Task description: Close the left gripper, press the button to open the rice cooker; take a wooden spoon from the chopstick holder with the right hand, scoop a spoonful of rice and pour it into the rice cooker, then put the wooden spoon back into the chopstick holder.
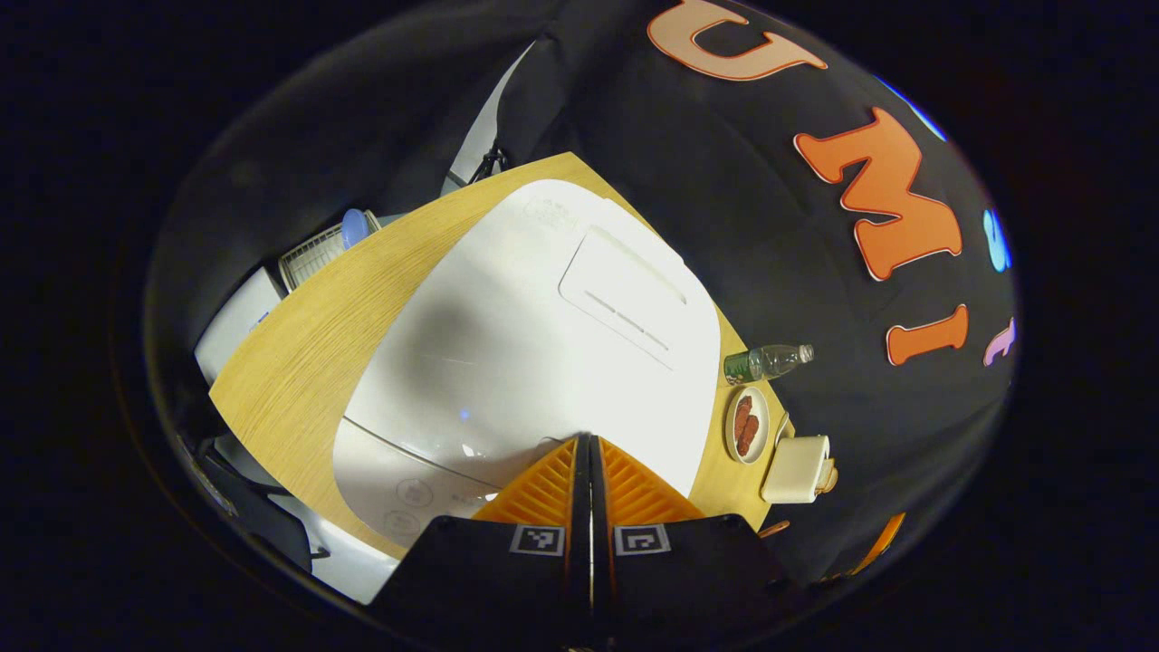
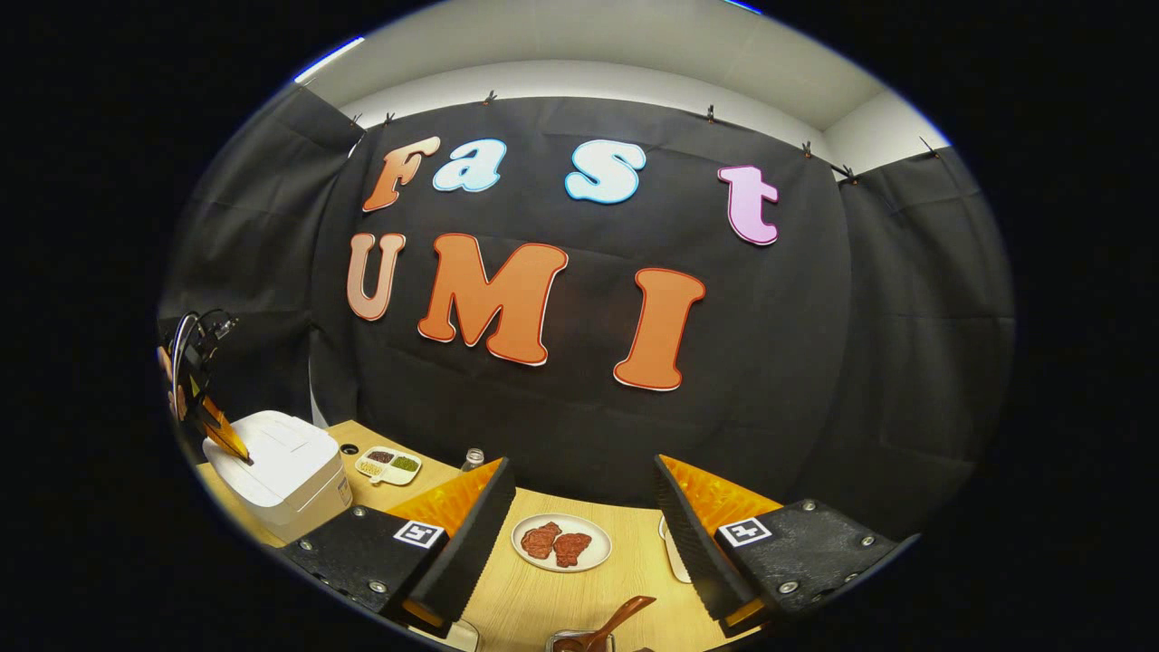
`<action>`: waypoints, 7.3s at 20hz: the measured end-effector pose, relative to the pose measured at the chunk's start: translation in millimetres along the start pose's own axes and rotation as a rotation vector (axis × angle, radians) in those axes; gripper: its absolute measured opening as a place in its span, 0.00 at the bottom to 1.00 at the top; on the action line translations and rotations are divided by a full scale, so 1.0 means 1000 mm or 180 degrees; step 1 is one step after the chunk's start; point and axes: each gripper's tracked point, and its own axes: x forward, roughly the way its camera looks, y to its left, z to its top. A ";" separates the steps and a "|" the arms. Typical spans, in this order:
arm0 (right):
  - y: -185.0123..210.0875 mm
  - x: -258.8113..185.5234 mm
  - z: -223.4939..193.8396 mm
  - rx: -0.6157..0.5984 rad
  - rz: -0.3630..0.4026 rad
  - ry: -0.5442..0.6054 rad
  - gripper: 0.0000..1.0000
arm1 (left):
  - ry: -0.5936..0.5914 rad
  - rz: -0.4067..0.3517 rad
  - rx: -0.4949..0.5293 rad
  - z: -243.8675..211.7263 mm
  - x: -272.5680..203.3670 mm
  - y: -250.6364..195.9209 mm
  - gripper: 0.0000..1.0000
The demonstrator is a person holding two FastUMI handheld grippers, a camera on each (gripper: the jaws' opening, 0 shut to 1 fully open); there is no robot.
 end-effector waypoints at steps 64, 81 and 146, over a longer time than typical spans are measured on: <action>-0.042 -0.005 -0.294 0.1829 0.0562 0.2252 0.17 | -0.2865 0.0970 0.2351 -0.122 -0.123 -0.173 1.00; -0.052 -0.043 -0.197 0.1973 0.0120 0.1603 0.11 | -0.2912 0.0571 0.2265 -0.091 -0.131 -0.160 1.00; 0.188 -0.080 -0.259 0.3784 0.0809 0.2407 0.11 | -0.2399 0.0715 0.2080 -0.010 -0.138 0.000 0.97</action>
